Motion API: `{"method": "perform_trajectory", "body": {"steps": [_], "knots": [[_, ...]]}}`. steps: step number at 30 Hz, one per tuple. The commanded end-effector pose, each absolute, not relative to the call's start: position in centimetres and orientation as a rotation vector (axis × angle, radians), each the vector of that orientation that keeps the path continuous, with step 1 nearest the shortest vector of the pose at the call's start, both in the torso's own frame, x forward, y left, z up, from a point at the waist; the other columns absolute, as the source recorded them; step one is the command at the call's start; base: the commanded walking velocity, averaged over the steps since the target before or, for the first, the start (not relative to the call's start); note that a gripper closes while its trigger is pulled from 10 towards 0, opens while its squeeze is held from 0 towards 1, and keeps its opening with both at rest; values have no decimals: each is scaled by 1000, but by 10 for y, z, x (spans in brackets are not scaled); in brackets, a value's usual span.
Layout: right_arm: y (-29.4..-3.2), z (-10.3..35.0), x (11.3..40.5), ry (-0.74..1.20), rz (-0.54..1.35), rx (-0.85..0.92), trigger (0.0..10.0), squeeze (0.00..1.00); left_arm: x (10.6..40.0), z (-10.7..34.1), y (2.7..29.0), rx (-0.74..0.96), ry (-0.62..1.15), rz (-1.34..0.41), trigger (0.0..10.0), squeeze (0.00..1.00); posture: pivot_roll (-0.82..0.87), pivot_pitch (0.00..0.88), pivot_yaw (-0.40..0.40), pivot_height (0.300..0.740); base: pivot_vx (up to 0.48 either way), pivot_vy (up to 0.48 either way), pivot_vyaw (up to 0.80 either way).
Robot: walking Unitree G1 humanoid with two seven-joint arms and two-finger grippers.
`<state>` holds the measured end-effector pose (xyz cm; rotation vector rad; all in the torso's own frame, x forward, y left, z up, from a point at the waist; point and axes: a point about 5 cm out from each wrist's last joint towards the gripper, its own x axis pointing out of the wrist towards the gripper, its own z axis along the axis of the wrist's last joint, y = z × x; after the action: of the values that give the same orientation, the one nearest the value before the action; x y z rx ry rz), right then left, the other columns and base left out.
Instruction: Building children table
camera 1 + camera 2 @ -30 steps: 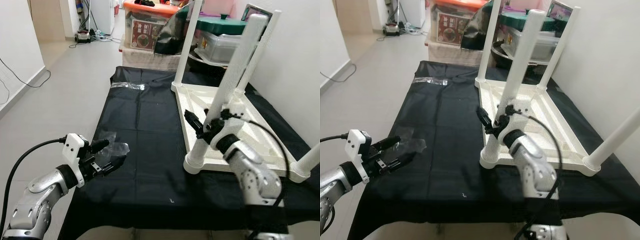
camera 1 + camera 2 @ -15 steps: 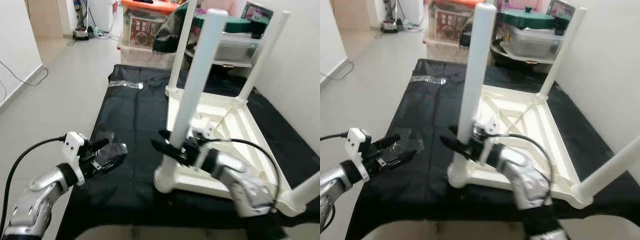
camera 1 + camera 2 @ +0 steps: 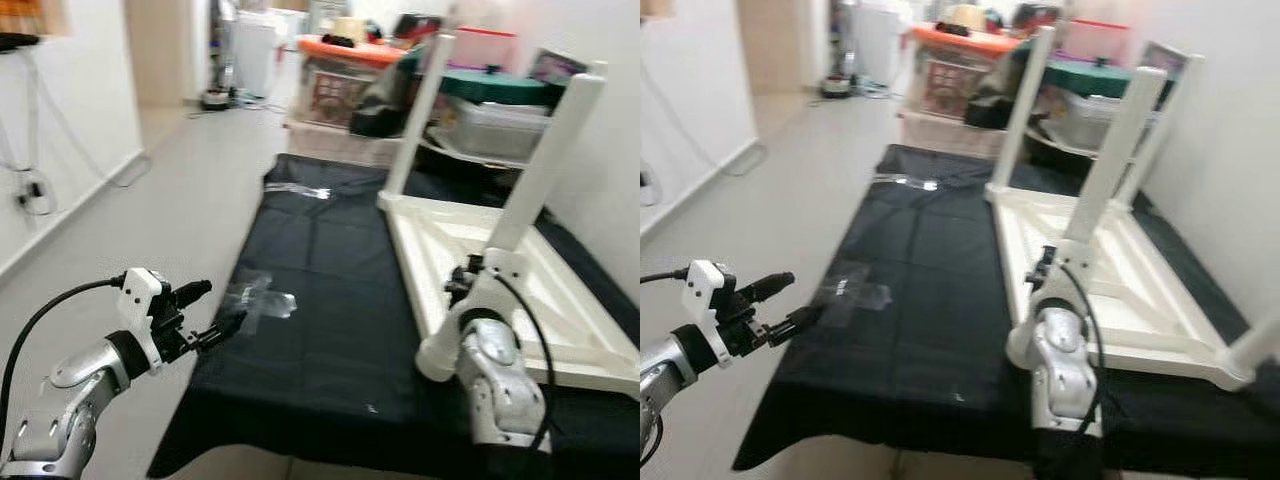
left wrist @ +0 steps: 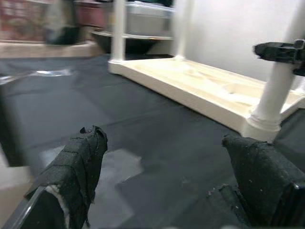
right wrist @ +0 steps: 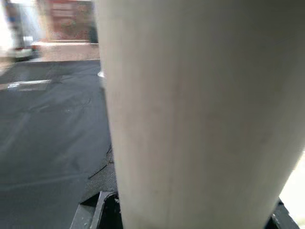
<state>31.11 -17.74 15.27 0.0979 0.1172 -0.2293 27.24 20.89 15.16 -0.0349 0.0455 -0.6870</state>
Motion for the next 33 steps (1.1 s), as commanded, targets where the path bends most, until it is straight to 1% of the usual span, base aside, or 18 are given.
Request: {"method": "perform_trajectory", "body": {"steps": [1, 2, 5, 6, 12, 13, 16, 19, 20, 21, 22, 23, 24, 25, 27, 29, 30, 33], "knots": [[-160, 140, 313, 178, -39, 151, 10000, 1000, 273, 150, 204, -42, 60, -708, 10000, 0, 103, 0, -136, 740, 0, 0, 0], [-160, 140, 313, 178, -39, 151, 10000, 1000, 273, 150, 204, -42, 60, -708, 10000, 0, 103, 0, -136, 740, 0, 0, 0], [-146, 167, 322, 62, 214, 219, 10000, 973, 273, 149, 204, -43, 61, -711, 10000, 0, 105, 0, -139, 740, 0, 0, 0], [-143, 179, 324, 13, 319, 216, 10000, 0, 273, 149, 204, -45, 61, -711, 10000, 0, 105, 0, -139, 740, 0, 0, 0], [-142, 197, 324, -63, 569, 189, 10000, 0, 273, 149, 203, -48, 59, -713, 10000, 0, 112, 0, -150, 740, 0, 0, 0], [-134, 199, 313, -56, 882, 127, 10000, 0, 273, 148, 202, -49, 58, -714, 10000, 0, 114, 0, -155, 740, 0, 0, 0], [-122, 194, 298, -31, 1094, 78, 10000, 0, 273, 148, 202, -50, 57, -713, 10000, 0, 114, 0, -155, 740, 0, 0, 0], [-113, 188, 289, -8, 1192, 39, 10000, 0, 273, 148, 202, -50, 56, -710, 10000, 0, 127, 0, -167, 740, 0, 0, 0], [-107, 183, 286, 6, 1215, 26, 6588, 0, 273, 148, 203, -50, 55, -707, 10000, 0, 133, 0, -170, 740, 0, 0, 0], [-104, 180, 285, 12, 1227, 22, 6588, 0, 273, 148, 203, -50, 54, -705, 10000, 0, 133, 0, -170, 740, 0, 0, 0], [-100, 175, 286, 26, 1204, 8, 3294, 0, 272, 149, 203, -49, 54, -704, 10000, 0, 133, 0, -170, 740, 0, 0, 0], [-98, 171, 289, 37, 1170, -7, 2588, 0, 272, 149, 203, -49, 54, -703, 10000, 0, 133, 0, -170, 740, 0, 0, 0], [-98, 171, 289, 37, 1170, -7, 2588, 0, 272, 149, 203, -49, 54, -703, 10000, 0, 133, 0, -170, 740, 0, 0, 0], [-100, 157, 308, 122, 958, -33, 0, 0, 272, 149, 203, -49, 54, -703, 10000, 0, 133, 0, -169, 740, 0, 0, 0], [-111, 144, 327, 201, 695, -52, 0, 0, 272, 149, 203, -50, 54, -705, 10000, 0, 126, 0, -165, 740, 0, 0, 0], [-116, 140, 332, 226, 615, -57, 0, 0, 271, 149, 203, -51, 54, -706, 10000, 0, 126, 0, -165, 740, 0, 0, 0], [-134, 133, 342, 273, 379, -50, 0, 0, 271, 149, 203, -51, 55, -708, 10000, 0, 124, 0, -163, 740, 0, 0, 0], [-134, 133, 342, 273, 379, -50, 0, 0, 271, 149, 203, -51, 55, -708, 10000, 0, 124, 0, -163, 740, 0, 0, 0]]}}
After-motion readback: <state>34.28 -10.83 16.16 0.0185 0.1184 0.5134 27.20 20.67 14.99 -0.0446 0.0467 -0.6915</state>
